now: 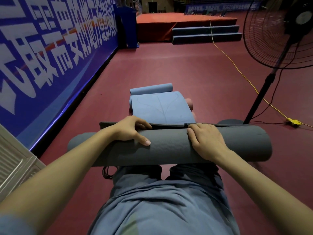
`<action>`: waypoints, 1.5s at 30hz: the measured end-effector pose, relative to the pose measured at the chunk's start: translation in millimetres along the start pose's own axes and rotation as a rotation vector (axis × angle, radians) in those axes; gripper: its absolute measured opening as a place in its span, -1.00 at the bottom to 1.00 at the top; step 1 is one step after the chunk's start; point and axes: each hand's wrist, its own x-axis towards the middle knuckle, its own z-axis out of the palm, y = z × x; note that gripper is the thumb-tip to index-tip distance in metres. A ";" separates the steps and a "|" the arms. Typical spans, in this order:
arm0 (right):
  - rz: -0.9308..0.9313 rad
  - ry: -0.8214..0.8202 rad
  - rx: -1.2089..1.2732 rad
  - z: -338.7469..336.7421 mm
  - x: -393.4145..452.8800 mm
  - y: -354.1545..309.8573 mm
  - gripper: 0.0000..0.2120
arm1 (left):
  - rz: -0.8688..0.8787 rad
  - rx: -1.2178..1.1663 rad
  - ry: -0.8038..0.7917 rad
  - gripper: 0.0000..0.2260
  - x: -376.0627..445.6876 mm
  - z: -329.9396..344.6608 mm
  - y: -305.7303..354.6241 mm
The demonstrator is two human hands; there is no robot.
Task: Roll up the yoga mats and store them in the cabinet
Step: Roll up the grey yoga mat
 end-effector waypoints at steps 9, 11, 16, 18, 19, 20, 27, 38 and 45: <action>0.048 -0.071 -0.070 8.0 16.4 0.8 -0.52 | -0.063 0.168 -0.087 -0.25 -3.7 -3.6 18.9; 0.051 -0.093 -0.048 9.8 26.4 2.2 -0.54 | -0.093 0.333 -0.161 -0.07 -4.5 0.5 32.1; 0.104 -0.215 -0.018 0.7 44.7 2.0 -0.52 | -0.094 0.551 -0.136 0.17 -3.1 22.7 33.5; 0.113 -0.231 -0.016 -1.2 46.6 1.3 -0.51 | -0.059 0.541 -0.096 0.15 -4.3 20.1 29.5; 0.123 -0.247 -0.008 -1.1 47.8 1.9 -0.51 | -0.046 0.557 -0.079 0.12 -5.5 18.8 30.7; 0.140 -0.279 0.010 -1.4 49.4 3.4 -0.50 | -0.040 0.583 -0.071 0.09 -6.4 17.5 33.6; 0.238 -0.799 0.117 -36.4 53.8 -0.9 -0.33 | -0.161 0.336 -0.446 -0.41 -3.6 3.2 53.5; -0.193 -0.388 -0.180 -7.7 5.8 -47.8 0.38 | 0.044 0.303 0.308 -0.50 -4.1 -15.1 12.0; -0.179 -0.449 -0.025 -7.9 65.4 -32.5 0.19 | -0.170 -0.169 0.061 -0.54 -76.0 118.8 9.3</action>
